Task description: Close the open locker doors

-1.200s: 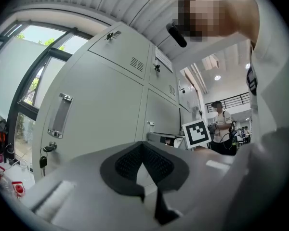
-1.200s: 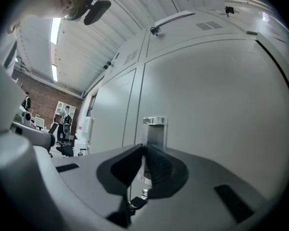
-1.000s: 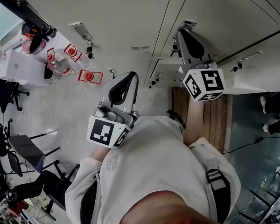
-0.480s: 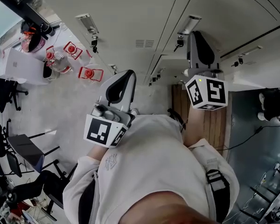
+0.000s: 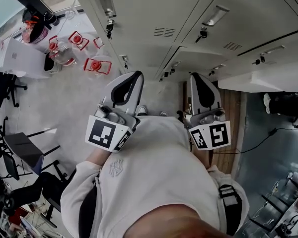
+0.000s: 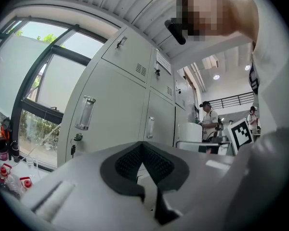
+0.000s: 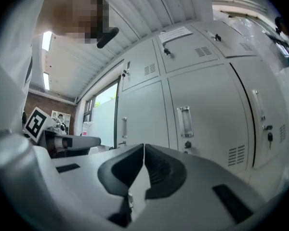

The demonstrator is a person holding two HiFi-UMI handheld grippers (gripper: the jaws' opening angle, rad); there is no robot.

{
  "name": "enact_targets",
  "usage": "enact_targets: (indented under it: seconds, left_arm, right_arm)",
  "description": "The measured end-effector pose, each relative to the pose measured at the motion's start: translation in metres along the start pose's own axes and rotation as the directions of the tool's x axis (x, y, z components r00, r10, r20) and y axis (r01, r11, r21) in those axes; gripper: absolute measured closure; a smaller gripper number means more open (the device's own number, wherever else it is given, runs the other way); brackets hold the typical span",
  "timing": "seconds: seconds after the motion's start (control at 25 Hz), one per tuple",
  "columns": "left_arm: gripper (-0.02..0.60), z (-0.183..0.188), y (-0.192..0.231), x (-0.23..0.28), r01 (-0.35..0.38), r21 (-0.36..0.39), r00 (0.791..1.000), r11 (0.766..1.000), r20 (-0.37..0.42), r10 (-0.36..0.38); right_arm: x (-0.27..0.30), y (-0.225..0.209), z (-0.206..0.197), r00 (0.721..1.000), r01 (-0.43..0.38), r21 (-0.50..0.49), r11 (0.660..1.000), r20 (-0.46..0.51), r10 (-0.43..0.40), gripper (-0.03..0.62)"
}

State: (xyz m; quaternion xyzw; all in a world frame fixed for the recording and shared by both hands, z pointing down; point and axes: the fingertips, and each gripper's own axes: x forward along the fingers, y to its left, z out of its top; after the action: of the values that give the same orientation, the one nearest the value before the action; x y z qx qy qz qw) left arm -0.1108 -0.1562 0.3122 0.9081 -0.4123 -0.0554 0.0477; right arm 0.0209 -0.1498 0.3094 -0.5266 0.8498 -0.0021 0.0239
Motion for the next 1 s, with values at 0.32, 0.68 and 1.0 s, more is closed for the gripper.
enact_targets:
  seconds: [0.32,0.68,1.0]
  left_arm:
    - [0.580,-0.008,-0.006,-0.015,0.015,-0.008,1.000,1.000,-0.026,-0.016]
    - [0.580,-0.010,-0.009,-0.023,0.019,-0.017,0.999,1.000,-0.025,-0.020]
    - [0.580,-0.010,-0.011,-0.025,0.028,-0.025,0.999,0.999,-0.020,-0.029]
  right_arm:
    - [-0.005,0.037,-0.029,0.997,-0.029,0.058,0.998,-0.067,0.033,0.579]
    - [-0.010,0.042,-0.026,0.997,-0.026,0.029,0.999,-0.067,0.028,0.579]
    - [-0.010,0.048,-0.027,0.997,-0.037,0.033,0.999,-0.069,0.039,0.579]
